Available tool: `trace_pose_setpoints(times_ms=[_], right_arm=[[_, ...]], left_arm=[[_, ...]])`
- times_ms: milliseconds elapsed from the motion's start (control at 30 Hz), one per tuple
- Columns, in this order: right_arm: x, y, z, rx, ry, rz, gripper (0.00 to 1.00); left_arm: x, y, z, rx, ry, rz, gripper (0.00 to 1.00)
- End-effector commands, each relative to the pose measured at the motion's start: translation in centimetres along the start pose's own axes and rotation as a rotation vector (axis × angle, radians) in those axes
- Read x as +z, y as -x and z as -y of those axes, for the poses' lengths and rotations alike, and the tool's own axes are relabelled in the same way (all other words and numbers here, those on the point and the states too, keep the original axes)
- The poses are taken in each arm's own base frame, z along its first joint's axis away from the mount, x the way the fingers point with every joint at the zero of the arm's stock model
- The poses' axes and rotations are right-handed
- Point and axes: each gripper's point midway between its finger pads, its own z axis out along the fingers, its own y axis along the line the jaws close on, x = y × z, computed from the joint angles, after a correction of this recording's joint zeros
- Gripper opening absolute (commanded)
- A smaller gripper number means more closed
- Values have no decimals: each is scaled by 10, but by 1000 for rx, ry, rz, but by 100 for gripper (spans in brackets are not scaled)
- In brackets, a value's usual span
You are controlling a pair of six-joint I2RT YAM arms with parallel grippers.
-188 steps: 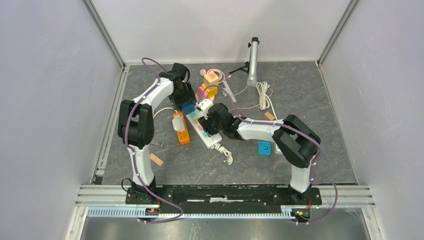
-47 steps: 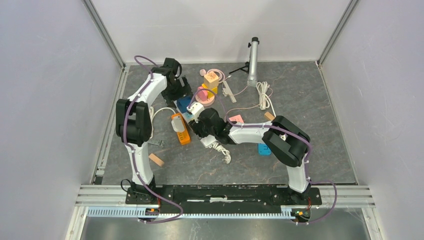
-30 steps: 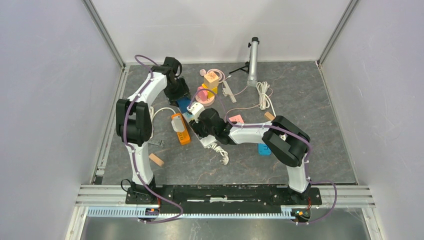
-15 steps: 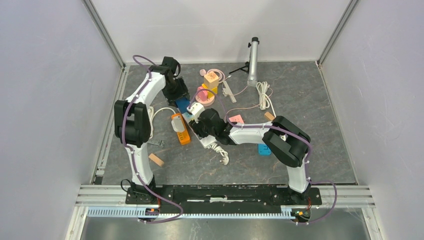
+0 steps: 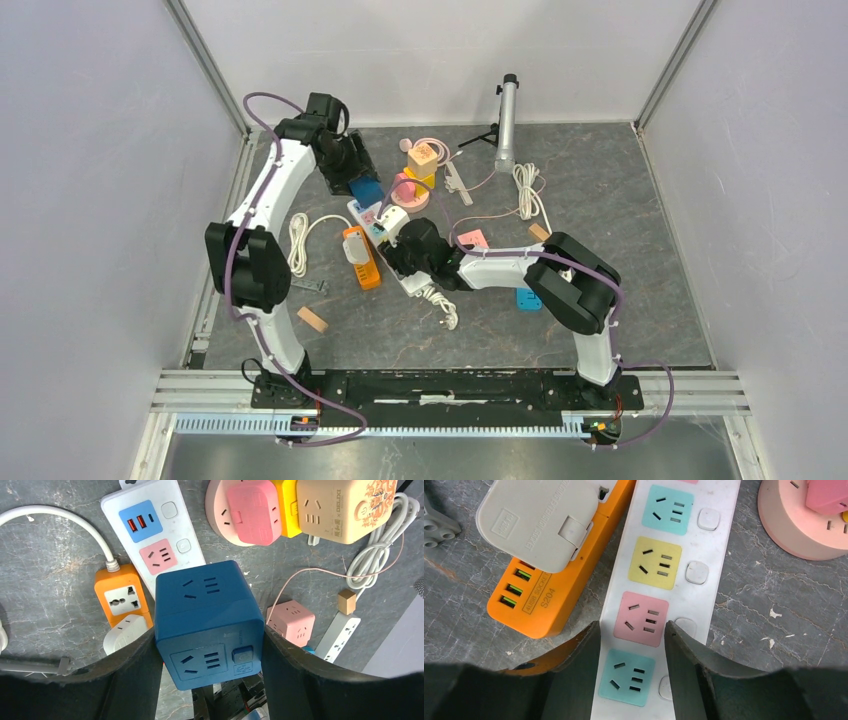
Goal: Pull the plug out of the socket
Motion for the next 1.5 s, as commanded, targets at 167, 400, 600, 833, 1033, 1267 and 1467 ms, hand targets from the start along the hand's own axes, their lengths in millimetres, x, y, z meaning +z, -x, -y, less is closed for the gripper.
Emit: trace_pose_setpoints(times_ms=[167,400,600,833,1033,1267,1467], right_arm=[[-34,-156,10,-19,-24,-536,56],[-21,-74,3,-4,44,-375,62],[-25,17,9,24,66,-183,73],[-42,49,6,68,109,-100,76],[-50,48,8,91,115,-80,76],[-47,43,17,120,93,-116,75],[-46,55,25,154,73,-109,75]], left_arm=[[-20,38,-32,4,31,98,2],[4,62,-51,-88,-33,114,2],[33,87,-79,-242,-87,122,2],[60,109,-79,-371,-203,202,2],[86,112,-93,-439,-205,186,23],[98,101,-125,-460,-39,182,49],[81,103,-141,-395,79,203,90]])
